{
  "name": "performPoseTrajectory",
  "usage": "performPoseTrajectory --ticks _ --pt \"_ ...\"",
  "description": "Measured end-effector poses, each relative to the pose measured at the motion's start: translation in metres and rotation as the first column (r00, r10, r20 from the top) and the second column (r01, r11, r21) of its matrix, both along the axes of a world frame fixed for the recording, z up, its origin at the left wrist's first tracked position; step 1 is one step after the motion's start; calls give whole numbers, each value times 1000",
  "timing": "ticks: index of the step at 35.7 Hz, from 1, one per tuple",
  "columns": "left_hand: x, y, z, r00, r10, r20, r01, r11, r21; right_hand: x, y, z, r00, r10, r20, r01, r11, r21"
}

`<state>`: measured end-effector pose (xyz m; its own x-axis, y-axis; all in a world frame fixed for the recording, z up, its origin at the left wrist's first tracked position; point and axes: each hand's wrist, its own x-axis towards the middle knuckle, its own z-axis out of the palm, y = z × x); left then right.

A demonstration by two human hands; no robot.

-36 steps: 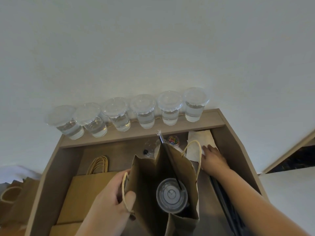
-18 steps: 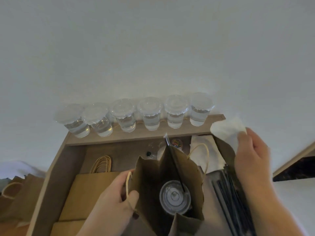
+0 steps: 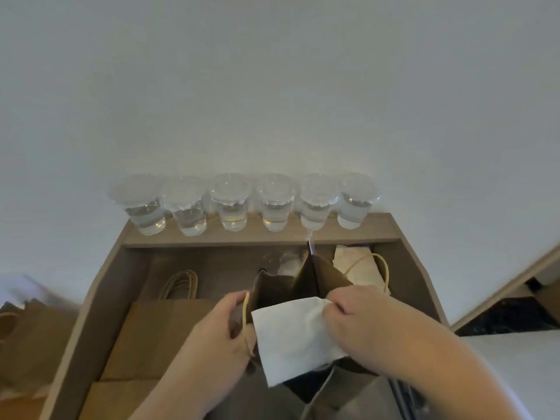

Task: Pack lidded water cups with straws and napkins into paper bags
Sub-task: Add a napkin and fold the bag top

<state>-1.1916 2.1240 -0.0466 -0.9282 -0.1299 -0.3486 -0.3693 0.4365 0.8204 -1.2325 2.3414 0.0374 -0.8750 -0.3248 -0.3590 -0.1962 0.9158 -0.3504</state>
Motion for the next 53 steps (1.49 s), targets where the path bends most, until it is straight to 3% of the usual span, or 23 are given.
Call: performPoseTrajectory --ticks 7,14,16,19,21,30,37,42,47,49,53 --pt "1 -9 5 998 -60 -2 60 997 42 -6 16 28 988 -149 -39 148 989 -26" --pt "-1 -8 1 998 -67 5 66 994 86 -4 -5 19 998 -61 -5 61 997 43" --pt "-2 -8 -2 994 -105 -9 106 990 89 -3 -23 1 998 12 58 -16 997 72" --pt "-3 -8 -3 993 -117 -19 118 987 110 -4 -48 -21 969 78 235 -79 997 -7" --pt "-3 -7 0 993 -111 -34 114 989 98 -7 -50 -29 961 72 267 -61 997 -50" --pt "3 -10 1 994 -95 -52 99 993 69 -53 -2 -57 964 -262 51 262 965 -3" --pt "4 -5 0 989 -140 -44 142 988 57 -79 -22 -74 966 -254 -47 250 965 -81" --pt "7 -9 2 992 -120 -38 123 990 71 -72 -16 -69 967 -254 -13 245 946 -213" --pt "8 -11 4 993 -119 -25 121 989 84 -55 -11 -51 988 -150 29 152 975 -162" --pt "6 -9 3 993 -114 -28 115 991 69 -44 -7 -40 986 -167 12 166 959 -229" --pt "-1 -11 -1 993 -100 -68 101 995 7 -7 11 -6 969 -188 -161 102 896 -433"
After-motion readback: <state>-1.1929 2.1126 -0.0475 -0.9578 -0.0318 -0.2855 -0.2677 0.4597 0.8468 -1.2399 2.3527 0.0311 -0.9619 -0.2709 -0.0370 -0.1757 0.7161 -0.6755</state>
